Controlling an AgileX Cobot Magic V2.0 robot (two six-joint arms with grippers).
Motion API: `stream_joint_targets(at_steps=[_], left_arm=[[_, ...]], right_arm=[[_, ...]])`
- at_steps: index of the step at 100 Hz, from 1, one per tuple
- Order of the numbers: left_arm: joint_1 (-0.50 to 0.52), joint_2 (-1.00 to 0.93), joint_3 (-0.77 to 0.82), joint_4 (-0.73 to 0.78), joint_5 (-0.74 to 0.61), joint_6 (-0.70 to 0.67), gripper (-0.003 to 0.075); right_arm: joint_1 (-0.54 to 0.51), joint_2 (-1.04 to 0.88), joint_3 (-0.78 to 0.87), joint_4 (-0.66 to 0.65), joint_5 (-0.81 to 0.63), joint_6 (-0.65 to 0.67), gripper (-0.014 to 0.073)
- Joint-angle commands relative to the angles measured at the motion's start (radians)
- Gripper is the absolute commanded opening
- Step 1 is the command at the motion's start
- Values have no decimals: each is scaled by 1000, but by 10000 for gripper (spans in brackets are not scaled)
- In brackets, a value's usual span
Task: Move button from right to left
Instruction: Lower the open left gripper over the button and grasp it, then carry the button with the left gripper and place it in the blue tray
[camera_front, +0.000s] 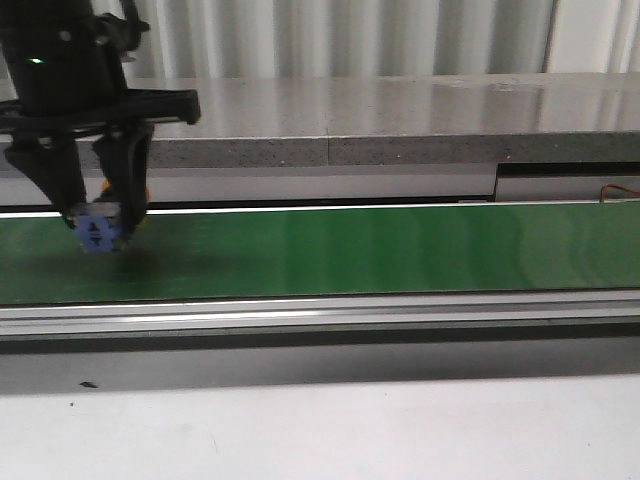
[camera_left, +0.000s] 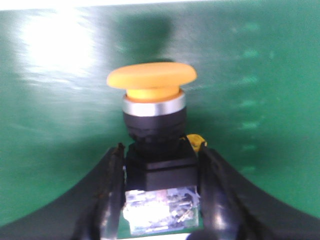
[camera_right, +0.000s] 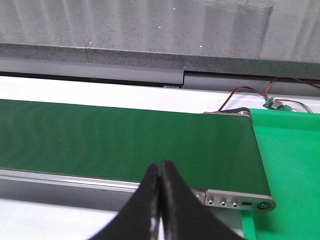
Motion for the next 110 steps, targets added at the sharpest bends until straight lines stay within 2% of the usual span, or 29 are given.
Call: stream_joint_targets(at_steps=[1,11,26,55,81,110], left_arm=[[56,-83,-28,11,18,14,50],[132,-116,-28,19,43,58,50],[270,-143,-28,21,88,258,51],[514,-143,-28,23,156,507,51],[664,-105,-28,31,148,591,51],[756,-19,-28,53,96,617,51]], right_arm=[[0,10,-25,-10,-80,-10,-69],[0,10,-25,-10,-80,-10,-69],[0,10,-25,-10,-80,-10,-69],[0,10,-25,-10,-80,-10,-69],[0,10,-25,-10,-80,-10,-69],[0,10,-25,-10,-80,-10,-69]])
